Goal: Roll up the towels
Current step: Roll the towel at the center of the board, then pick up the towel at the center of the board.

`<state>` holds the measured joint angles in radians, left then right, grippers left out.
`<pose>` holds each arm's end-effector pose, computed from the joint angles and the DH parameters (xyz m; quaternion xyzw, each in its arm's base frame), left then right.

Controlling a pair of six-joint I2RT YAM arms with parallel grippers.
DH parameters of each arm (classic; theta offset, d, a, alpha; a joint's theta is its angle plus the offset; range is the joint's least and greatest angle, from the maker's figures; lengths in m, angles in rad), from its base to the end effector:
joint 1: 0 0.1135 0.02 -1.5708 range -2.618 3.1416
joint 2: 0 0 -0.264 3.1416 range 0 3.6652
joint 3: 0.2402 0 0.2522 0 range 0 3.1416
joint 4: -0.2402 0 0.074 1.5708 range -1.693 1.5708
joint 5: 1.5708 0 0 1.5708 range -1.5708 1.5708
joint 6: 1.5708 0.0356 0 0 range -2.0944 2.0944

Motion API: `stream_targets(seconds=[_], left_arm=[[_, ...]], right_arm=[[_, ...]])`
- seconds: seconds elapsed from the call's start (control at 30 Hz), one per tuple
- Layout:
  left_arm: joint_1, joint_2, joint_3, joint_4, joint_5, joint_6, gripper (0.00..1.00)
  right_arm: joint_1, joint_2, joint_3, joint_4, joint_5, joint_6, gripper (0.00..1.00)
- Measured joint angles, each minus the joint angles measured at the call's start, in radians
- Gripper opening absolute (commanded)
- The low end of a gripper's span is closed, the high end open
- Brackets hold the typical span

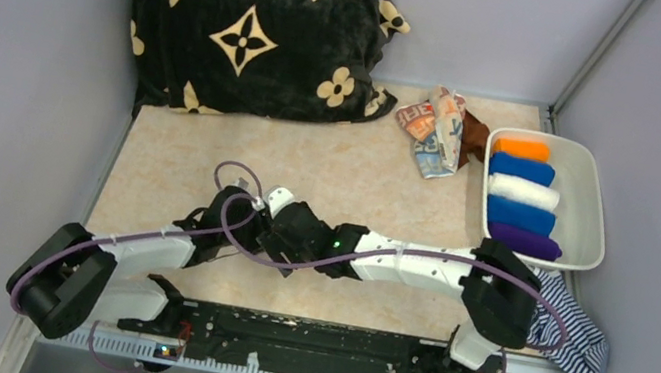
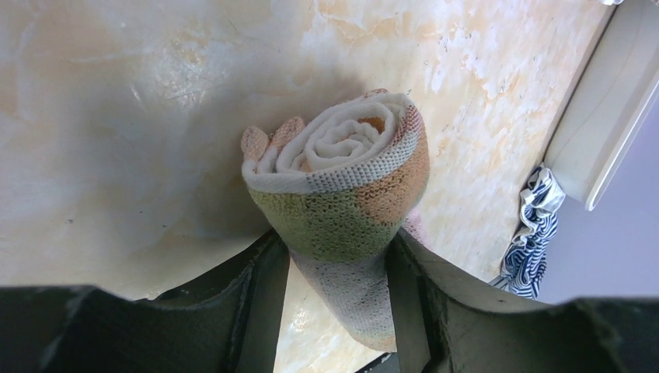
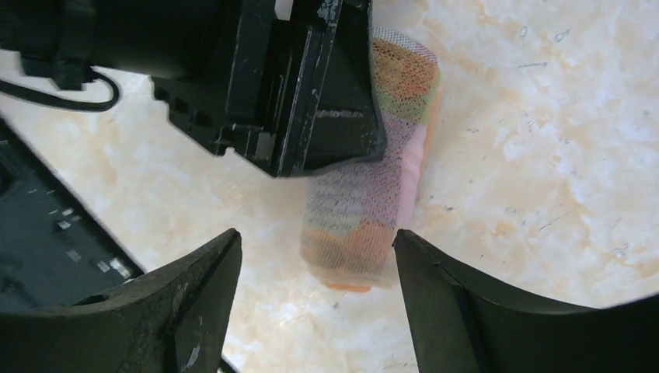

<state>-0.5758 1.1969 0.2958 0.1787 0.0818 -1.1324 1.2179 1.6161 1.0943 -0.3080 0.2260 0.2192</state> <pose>0.1702 -0.1140 0.1321 -0.2340 0.8802 -0.3346 0.2420 0.1276 0.3234 0.2270 -0.4077 0.8327 0.1577 0.3400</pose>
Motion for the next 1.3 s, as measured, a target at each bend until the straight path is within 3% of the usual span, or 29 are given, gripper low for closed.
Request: stream_targets(seconds=[0.4, 0.83, 1.0, 1.3], left_arm=[[0.007, 0.047, 0.0, 0.065, 0.041, -0.026, 0.6], [0.051, 0.061, 0.0, 0.102, 0.101, -0.042, 0.71], [0.122, 0.062, 0.0, 0.104, 0.167, -0.024, 0.74], [0.314, 0.055, 0.063, -0.017, 0.245, 0.106, 0.77]], right_arm=[[0.032, 0.197, 0.02, 0.036, 0.161, -0.085, 0.63], [0.011, 0.239, 0.018, 0.093, 0.162, -0.103, 0.25], [-0.024, 0.22, -0.001, 0.121, 0.102, -0.103, 0.0], [-0.072, 0.176, -0.021, 0.075, 0.066, -0.104, 0.0]])
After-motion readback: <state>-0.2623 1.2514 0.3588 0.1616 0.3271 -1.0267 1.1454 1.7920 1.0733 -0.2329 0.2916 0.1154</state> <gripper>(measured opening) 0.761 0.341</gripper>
